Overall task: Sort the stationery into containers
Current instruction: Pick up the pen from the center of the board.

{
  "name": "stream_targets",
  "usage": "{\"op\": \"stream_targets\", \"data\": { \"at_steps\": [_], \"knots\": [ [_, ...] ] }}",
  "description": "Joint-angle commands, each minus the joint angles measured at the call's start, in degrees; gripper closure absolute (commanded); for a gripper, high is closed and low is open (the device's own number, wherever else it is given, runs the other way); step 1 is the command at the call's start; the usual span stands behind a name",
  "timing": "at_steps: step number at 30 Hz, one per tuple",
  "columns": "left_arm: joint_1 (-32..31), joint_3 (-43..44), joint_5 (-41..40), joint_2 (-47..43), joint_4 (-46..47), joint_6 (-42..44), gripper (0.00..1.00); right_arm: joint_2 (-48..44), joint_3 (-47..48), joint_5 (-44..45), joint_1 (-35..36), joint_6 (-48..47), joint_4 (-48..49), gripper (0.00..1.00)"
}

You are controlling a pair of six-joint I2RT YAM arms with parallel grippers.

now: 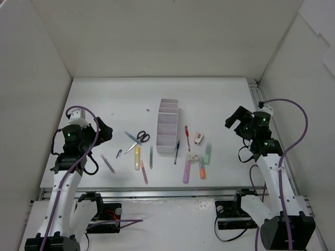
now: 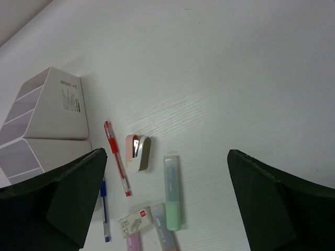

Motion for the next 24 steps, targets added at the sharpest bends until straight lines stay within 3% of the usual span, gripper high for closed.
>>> {"op": "stream_targets", "data": {
  "at_steps": [1,7,20,24],
  "knots": [
    [-0.13,2.07,-1.04,1.82,1.07,-0.5,0.01,-1.37,0.12,-0.69,0.04,-0.19,2.02,0.02],
    [-0.13,1.29,-0.95,2.88,1.32,0.02,0.0,1.7,0.03,-3.33,1.63,-1.68,2.02,0.02],
    [-0.13,1.19,1.33,5.52,3.17,0.46,0.01,11.01,1.53,4.14,28.05,-2.38,2.02,0.02],
    [-0.13,0.75,0.54,4.99,3.17,0.9,0.01,14.26,0.21,9.93,35.71,-1.6,2.46,0.05]
  ]
}}
